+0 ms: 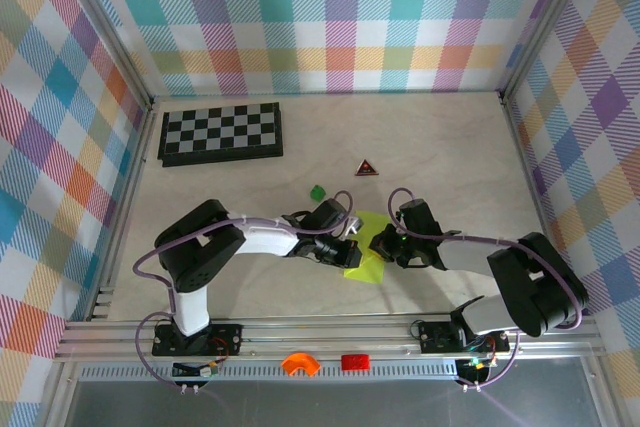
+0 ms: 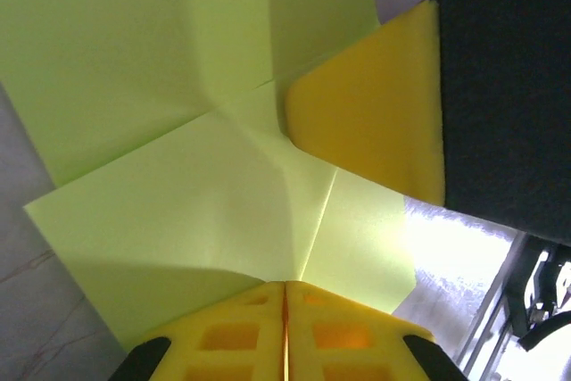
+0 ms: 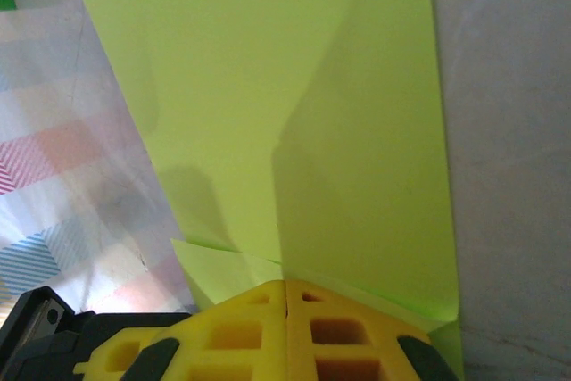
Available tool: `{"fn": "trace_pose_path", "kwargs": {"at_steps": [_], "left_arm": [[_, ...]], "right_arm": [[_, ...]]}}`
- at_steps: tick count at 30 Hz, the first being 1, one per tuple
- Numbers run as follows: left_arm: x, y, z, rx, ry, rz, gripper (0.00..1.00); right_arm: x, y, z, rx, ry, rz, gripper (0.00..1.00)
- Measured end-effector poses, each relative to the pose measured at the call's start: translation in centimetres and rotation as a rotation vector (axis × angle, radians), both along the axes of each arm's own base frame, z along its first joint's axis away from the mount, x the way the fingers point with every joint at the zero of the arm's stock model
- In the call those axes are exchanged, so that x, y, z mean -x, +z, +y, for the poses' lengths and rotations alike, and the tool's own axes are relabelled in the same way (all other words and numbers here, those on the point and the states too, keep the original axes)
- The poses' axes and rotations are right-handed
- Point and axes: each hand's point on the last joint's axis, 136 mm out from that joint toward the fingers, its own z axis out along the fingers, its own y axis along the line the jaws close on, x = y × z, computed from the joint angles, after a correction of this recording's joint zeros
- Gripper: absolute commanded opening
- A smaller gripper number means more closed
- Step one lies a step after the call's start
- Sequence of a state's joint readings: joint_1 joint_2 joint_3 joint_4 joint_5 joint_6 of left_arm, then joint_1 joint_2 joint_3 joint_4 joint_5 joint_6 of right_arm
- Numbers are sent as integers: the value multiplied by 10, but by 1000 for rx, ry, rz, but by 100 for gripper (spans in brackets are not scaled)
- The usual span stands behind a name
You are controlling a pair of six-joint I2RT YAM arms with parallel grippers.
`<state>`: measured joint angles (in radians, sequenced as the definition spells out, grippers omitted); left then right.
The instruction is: Fold a paper plane with a square sheet of paper (pick it up from the middle)
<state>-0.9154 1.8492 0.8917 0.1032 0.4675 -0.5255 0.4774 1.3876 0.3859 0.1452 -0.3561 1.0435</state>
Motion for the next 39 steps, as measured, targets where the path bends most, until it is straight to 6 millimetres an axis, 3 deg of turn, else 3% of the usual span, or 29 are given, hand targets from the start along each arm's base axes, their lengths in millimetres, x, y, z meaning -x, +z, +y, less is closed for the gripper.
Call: {"fn": "trace_pose_path", "kwargs": {"at_steps": [5, 10, 15, 19, 29, 34, 39], "left_arm": [[4, 1, 3, 37, 27, 9, 7], [3, 1, 3, 37, 45, 19, 6], [3, 1, 4, 34, 56, 28, 6], [2, 1, 4, 32, 61, 26, 6], [2, 1, 4, 33, 63, 28, 6], [2, 1, 4, 31, 63, 30, 5], [2, 1, 4, 30, 63, 30, 5]], "right_arm": [[4, 8, -3, 7, 4, -8, 7], [1, 22, 7, -15, 30, -49, 3], [19, 5, 20, 17, 88, 7, 0], [19, -2, 13, 17, 61, 26, 0], [-5, -1, -35, -36, -74, 26, 0], [-10, 6, -43, -26, -108, -2, 2], [-16, 31, -33, -64, -86, -99, 2]]}}
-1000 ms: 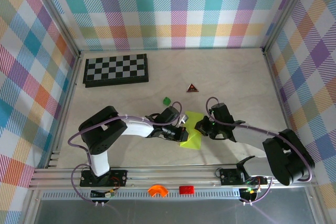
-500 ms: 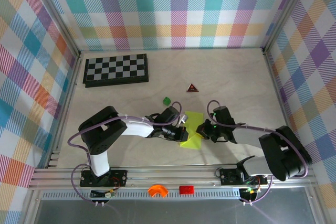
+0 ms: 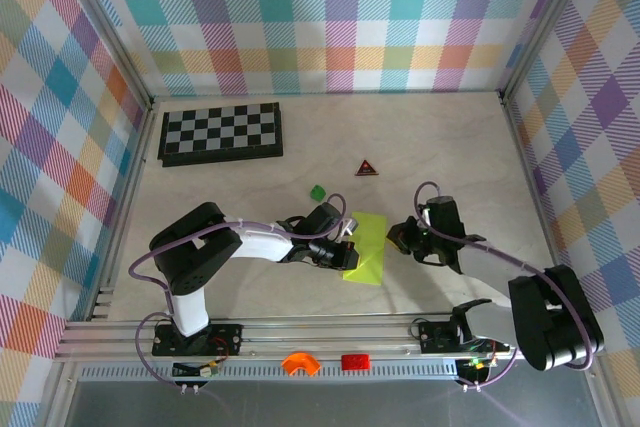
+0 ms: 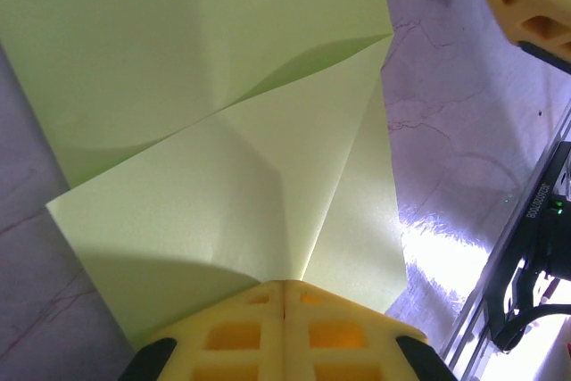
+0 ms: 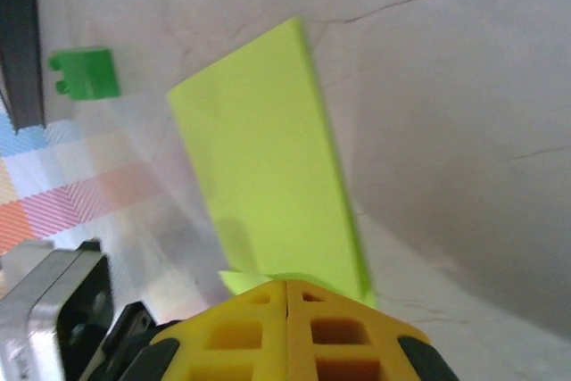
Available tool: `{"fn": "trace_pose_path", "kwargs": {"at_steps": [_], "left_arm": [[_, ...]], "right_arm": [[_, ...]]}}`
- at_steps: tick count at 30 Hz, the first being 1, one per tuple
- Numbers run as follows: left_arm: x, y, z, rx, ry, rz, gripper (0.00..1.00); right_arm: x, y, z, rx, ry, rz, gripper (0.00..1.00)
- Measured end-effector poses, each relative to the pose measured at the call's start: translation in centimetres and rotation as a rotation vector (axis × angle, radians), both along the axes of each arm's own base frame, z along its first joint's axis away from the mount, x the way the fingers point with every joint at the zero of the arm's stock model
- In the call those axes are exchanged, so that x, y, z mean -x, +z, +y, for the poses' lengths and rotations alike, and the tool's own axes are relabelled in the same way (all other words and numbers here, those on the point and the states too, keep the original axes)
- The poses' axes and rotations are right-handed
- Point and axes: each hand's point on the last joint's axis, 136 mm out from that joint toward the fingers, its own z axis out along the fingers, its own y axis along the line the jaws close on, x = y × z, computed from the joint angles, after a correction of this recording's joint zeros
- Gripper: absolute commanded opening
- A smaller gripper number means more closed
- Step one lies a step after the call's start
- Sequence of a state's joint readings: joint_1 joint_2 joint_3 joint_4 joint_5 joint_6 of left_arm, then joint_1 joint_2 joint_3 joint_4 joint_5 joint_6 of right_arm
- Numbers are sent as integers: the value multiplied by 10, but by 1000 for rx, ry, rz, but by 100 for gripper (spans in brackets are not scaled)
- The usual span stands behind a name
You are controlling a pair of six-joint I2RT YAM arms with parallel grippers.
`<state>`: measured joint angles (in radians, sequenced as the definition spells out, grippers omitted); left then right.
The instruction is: Fold a paper plane with a square sheet of paper (pick it up from the middle)
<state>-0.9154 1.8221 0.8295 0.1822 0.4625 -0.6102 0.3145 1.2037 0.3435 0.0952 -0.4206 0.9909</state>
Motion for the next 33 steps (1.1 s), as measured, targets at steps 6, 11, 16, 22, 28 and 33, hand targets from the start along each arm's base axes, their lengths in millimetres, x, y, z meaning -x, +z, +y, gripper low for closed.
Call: {"fn": "trace_pose_path", "kwargs": {"at_steps": [6, 11, 16, 22, 28, 33], "left_arm": [[0, 0, 1, -11, 1, 8, 6], [1, 1, 4, -26, 6, 10, 6], [6, 6, 12, -58, 11, 26, 7], [3, 24, 2, -23, -5, 25, 7], [0, 32, -23, 36, -50, 32, 7], [5, 2, -20, -22, -55, 89, 7]], "right_arm": [[16, -13, 36, 13, 123, 55, 0], [18, -32, 37, 52, 128, 115, 0], [17, -33, 36, 65, 124, 111, 0], [16, -32, 33, 78, 117, 103, 0], [16, -32, 33, 80, 114, 103, 0], [16, -33, 33, 80, 114, 102, 0]]}}
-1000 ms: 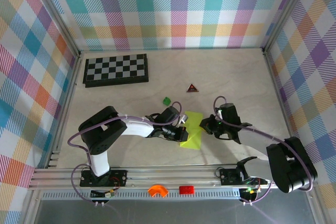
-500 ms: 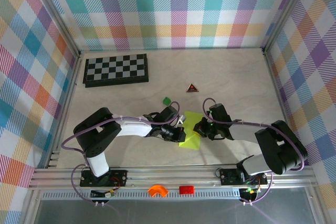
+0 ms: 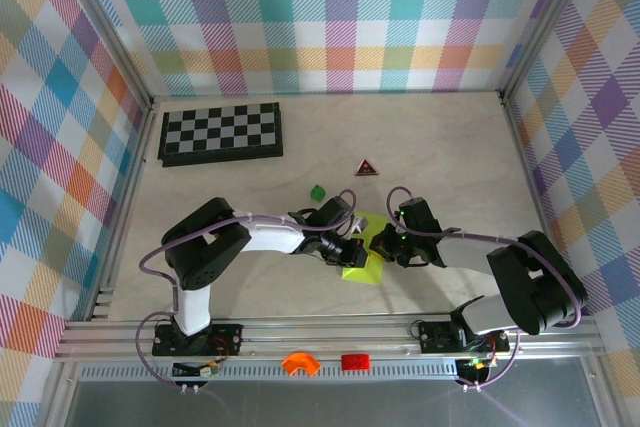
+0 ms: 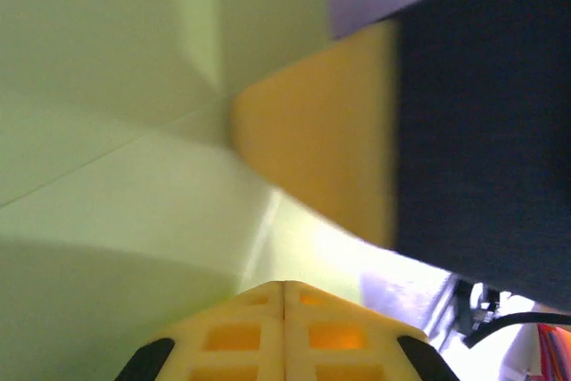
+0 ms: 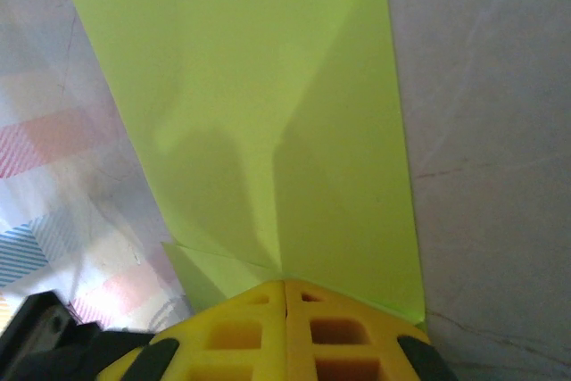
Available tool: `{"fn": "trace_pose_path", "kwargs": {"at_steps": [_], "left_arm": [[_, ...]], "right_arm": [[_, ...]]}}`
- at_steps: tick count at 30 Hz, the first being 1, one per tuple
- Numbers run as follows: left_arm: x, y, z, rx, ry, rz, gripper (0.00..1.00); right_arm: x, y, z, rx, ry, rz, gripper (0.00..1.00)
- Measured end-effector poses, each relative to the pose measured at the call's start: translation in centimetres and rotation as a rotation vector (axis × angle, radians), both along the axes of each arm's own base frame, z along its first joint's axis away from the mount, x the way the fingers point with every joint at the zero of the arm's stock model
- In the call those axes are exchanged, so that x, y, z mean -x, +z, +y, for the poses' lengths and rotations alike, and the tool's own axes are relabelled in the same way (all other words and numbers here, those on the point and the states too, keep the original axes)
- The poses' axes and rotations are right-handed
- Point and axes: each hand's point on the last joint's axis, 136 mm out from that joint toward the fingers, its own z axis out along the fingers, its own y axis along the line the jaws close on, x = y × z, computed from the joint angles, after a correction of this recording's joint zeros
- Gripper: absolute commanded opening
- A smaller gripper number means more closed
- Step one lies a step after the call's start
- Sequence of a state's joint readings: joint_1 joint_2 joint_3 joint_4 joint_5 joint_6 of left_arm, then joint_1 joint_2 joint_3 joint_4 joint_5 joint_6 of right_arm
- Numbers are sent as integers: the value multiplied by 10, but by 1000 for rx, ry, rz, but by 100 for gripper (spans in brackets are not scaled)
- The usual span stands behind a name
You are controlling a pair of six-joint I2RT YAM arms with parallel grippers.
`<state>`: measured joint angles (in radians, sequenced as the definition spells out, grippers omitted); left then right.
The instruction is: Fold a paper plane with a square sheet of paper (pick it up from the middle)
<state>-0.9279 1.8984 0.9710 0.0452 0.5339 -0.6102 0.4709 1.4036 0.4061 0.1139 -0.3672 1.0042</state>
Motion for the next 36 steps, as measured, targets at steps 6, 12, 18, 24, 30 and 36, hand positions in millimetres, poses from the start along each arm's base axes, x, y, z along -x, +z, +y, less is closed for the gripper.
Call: {"fn": "trace_pose_path", "kwargs": {"at_steps": [6, 12, 18, 24, 30, 36], "left_arm": [[5, -2, 5, 28, -2, -11, 7], [15, -2, 18, 33, -3, -14, 8], [22, -2, 24, 29, -22, -7, 9], [33, -4, 38, -11, -49, -4, 10], [37, -4, 47, -35, -61, -19, 10], [44, 0, 55, -46, -58, -10, 12]], "right_arm": [[1, 0, 0, -1, 7, -1, 0], [2, 0, 1, -4, 21, -5, 0], [2, -1, 2, -6, 25, -4, 0], [2, -1, 2, -6, 26, -5, 0], [2, -1, 2, -6, 26, -5, 0], [2, 0, 2, -9, 27, -6, 0]]}}
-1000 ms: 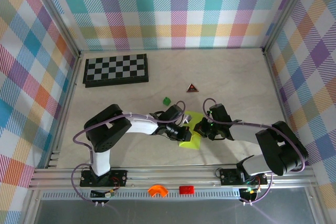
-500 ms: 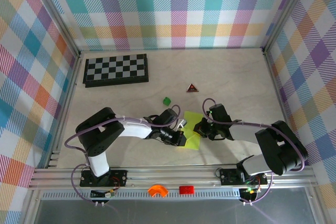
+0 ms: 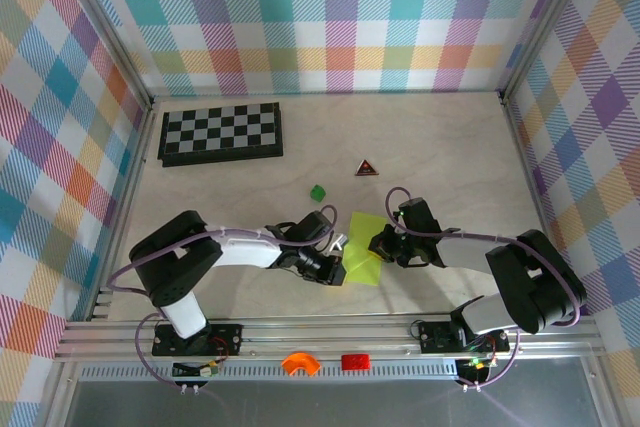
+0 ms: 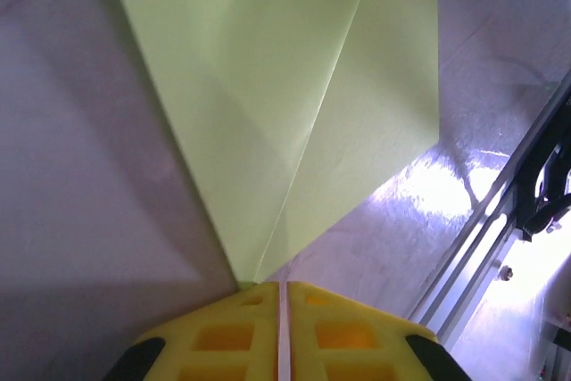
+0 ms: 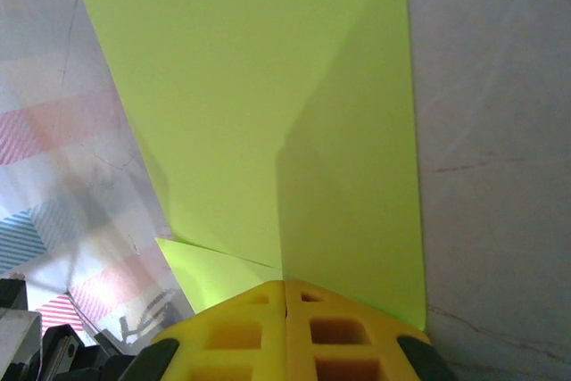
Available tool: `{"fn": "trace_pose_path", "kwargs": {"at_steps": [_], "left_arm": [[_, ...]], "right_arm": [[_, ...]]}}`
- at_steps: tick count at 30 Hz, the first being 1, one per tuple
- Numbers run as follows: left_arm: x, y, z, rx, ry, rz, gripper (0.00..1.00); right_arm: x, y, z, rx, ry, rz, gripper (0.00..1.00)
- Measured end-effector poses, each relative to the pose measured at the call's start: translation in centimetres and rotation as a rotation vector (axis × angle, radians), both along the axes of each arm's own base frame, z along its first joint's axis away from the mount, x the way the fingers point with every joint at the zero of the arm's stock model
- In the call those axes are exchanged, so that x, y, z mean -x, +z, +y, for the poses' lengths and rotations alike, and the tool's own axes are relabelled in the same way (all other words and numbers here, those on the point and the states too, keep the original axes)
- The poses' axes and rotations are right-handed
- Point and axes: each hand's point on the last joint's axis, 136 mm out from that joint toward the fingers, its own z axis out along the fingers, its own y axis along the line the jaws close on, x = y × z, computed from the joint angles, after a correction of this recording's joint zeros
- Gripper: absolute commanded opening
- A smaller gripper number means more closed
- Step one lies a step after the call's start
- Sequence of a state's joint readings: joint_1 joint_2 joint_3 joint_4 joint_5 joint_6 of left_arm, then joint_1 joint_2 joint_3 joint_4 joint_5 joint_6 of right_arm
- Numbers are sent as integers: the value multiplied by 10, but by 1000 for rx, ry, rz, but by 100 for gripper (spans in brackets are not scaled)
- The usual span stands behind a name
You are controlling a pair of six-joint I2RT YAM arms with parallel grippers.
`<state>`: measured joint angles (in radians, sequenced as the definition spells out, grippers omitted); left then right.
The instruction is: Fold a paper plane with a square sheet of paper (pick it up from the middle)
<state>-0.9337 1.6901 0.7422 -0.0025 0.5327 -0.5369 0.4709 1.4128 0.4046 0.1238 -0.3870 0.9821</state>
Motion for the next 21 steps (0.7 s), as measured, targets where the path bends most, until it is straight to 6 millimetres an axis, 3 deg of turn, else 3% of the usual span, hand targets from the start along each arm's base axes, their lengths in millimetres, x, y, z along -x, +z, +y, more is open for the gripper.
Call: {"fn": "trace_pose_path", "kwargs": {"at_steps": [4, 9, 12, 16, 21], "left_arm": [[-5, 15, -4, 39, 26, -19, 12], [-27, 28, -18, 75, 71, -70, 9], [-37, 20, -26, 56, 84, -77, 9], [-36, -2, -22, 1, 84, -50, 7], [-35, -3, -22, 19, 79, -55, 6]], "right_arm": [[0, 0, 0, -1, 0, -1, 0], [0, 0, 0, -1, 0, -2, 0], [-1, 0, 1, -3, 1, -2, 0], [-3, 1, 2, -6, 5, -4, 0], [-2, 3, 2, -4, 5, 1, 5]]}}
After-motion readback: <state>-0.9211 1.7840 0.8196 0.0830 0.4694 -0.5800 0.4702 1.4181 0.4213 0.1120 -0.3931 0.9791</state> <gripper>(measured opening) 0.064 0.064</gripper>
